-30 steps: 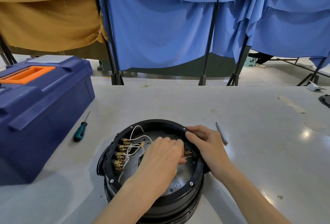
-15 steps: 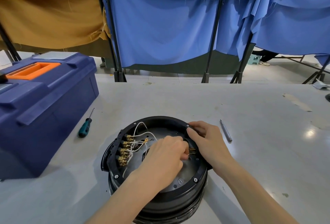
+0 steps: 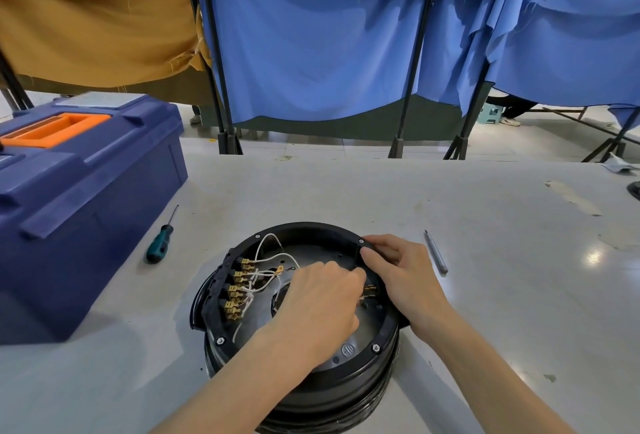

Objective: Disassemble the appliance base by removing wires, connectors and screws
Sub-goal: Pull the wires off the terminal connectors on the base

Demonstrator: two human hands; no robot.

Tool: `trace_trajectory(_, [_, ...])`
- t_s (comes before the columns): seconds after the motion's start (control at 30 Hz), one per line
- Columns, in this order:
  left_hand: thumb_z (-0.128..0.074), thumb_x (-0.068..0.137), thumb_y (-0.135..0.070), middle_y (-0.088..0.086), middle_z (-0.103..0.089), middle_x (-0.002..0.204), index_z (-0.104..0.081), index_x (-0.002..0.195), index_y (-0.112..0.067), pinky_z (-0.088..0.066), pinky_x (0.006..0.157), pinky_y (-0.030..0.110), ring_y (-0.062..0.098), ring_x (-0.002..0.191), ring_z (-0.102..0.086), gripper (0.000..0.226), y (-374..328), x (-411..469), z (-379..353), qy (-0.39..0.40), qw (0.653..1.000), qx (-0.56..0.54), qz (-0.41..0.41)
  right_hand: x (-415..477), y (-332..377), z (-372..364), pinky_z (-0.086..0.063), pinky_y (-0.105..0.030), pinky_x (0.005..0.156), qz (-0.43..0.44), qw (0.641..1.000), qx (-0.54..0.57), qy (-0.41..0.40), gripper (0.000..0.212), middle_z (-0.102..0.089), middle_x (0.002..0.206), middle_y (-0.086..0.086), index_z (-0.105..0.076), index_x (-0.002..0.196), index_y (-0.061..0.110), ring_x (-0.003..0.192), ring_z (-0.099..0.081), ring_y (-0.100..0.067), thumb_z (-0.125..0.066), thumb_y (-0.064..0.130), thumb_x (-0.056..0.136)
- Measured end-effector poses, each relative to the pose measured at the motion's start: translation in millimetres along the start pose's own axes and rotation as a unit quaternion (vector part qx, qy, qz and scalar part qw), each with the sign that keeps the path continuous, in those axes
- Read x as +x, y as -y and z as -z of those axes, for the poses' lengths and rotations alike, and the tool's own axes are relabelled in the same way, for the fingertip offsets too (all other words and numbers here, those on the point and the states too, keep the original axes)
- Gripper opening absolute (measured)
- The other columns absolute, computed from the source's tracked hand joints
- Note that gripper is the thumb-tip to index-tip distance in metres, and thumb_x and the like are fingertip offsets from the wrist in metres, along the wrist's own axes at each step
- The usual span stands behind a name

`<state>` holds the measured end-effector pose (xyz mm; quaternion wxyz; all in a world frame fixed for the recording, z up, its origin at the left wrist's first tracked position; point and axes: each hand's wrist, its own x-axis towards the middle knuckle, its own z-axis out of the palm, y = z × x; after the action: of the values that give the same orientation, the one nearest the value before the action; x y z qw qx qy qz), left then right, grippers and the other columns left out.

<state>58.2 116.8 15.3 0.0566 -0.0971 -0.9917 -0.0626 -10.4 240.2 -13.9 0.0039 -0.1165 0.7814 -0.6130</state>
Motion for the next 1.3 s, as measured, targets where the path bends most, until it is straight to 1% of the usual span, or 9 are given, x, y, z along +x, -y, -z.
trace_trajectory(0.27, [-0.051, 0.086, -0.009, -0.008, -0.067, 0.095, -0.043, 0.085, -0.030, -0.034, 0.069, 0.026, 0.013, 0.095, -0.058, 0.022, 16, -8, 4, -0.036, 0.997, -0.063, 0.030, 0, -1, -1, -0.057, -0.040, 0.082, 0.002, 1.000, 0.004, -0.003, 0.018, -0.076, 0.085, 0.007, -0.073, 0.096, 0.024, 0.083, -0.071, -0.013, -0.061, 0.011, 0.091])
trace_trajectory(0.37, [-0.053, 0.090, -0.012, -0.006, -0.066, 0.082, -0.055, 0.084, -0.025, -0.045, 0.074, 0.034, 0.014, 0.083, -0.059, 0.015, 14, -6, 0, -0.052, 0.989, -0.136, 0.029, -2, 1, -1, -0.057, -0.037, 0.079, 0.005, 1.000, 0.011, 0.002, 0.022, -0.076, 0.083, 0.009, -0.071, 0.090, 0.030, 0.081, -0.071, -0.013, -0.060, 0.011, 0.092])
trace_trajectory(0.53, [-0.058, 0.090, 0.000, 0.007, -0.065, 0.061, -0.065, 0.078, -0.005, -0.053, 0.061, 0.036, 0.020, 0.050, -0.059, 0.016, 17, -1, 8, -0.082, 0.870, -0.482, 0.064, -1, -1, -1, -0.056, -0.031, 0.078, 0.008, 1.000, 0.017, 0.000, 0.016, -0.076, 0.083, 0.007, -0.071, 0.093, 0.026, 0.081, -0.071, -0.009, -0.060, 0.016, 0.094])
trace_trajectory(0.73, [-0.059, 0.092, -0.001, 0.008, -0.066, 0.062, -0.066, 0.083, -0.002, -0.049, 0.056, 0.032, 0.026, 0.049, -0.063, 0.012, 17, 9, 16, -0.045, 0.811, -0.579, 0.061, -2, 0, -1, -0.055, -0.032, 0.076, 0.007, 1.000, 0.026, 0.007, 0.018, -0.076, 0.084, 0.005, -0.073, 0.092, 0.026, 0.081, -0.071, -0.010, -0.057, 0.017, 0.095])
trace_trajectory(0.9, [-0.062, 0.089, 0.000, 0.005, -0.069, 0.068, -0.072, 0.084, -0.001, -0.056, 0.059, 0.030, 0.018, 0.059, -0.066, 0.011, 31, 14, 29, -0.068, 0.775, -0.621, 0.097, -1, 2, 1, -0.055, -0.037, 0.074, 0.003, 1.000, 0.005, 0.008, 0.029, -0.075, 0.084, 0.001, -0.075, 0.089, 0.029, 0.081, -0.069, -0.017, -0.049, 0.023, 0.100])
trace_trajectory(1.0, [-0.066, 0.088, -0.004, -0.001, -0.066, 0.061, -0.075, 0.085, -0.006, -0.053, 0.053, 0.022, 0.009, 0.051, -0.058, 0.010, 41, 13, 31, -0.082, 0.803, -0.580, 0.110, -1, 3, 0, -0.055, -0.029, 0.078, -0.002, 1.000, 0.019, 0.023, 0.025, -0.075, 0.089, 0.007, -0.074, 0.096, 0.027, 0.086, -0.070, -0.009, -0.050, 0.021, 0.100])
trace_trajectory(1.13, [-0.064, 0.092, -0.017, 0.003, -0.066, 0.068, -0.073, 0.095, -0.018, -0.049, 0.054, 0.024, 0.014, 0.057, -0.060, 0.009, 41, 9, 25, -0.002, 0.861, -0.503, 0.076, -1, 3, -1, -0.051, -0.017, 0.072, -0.009, 0.998, 0.046, 0.032, 0.018, -0.076, 0.089, 0.010, -0.073, 0.099, 0.023, 0.085, -0.070, -0.004, -0.056, 0.019, 0.097])
trace_trajectory(1.23, [-0.050, 0.098, -0.035, 0.002, -0.065, 0.069, -0.068, 0.098, -0.017, -0.045, 0.047, 0.018, 0.012, 0.055, -0.064, 0.026, 35, 4, 19, 0.033, 0.869, -0.490, 0.061, -1, 2, -1, -0.050, -0.017, 0.075, -0.010, 0.999, 0.044, 0.025, 0.018, -0.076, 0.089, 0.009, -0.073, 0.101, 0.020, 0.086, -0.070, -0.003, -0.056, 0.018, 0.097])
trace_trajectory(1.3, [-0.040, 0.101, -0.038, 0.006, -0.065, 0.069, -0.064, 0.099, -0.016, -0.048, 0.044, 0.022, 0.022, 0.054, -0.068, 0.033, 35, 1, 17, 0.040, 0.862, -0.499, 0.079, -1, 1, -1, -0.050, -0.019, 0.077, -0.009, 0.999, 0.044, 0.025, 0.018, -0.075, 0.090, 0.011, -0.073, 0.100, 0.024, 0.086, -0.069, -0.002, -0.056, 0.019, 0.097])
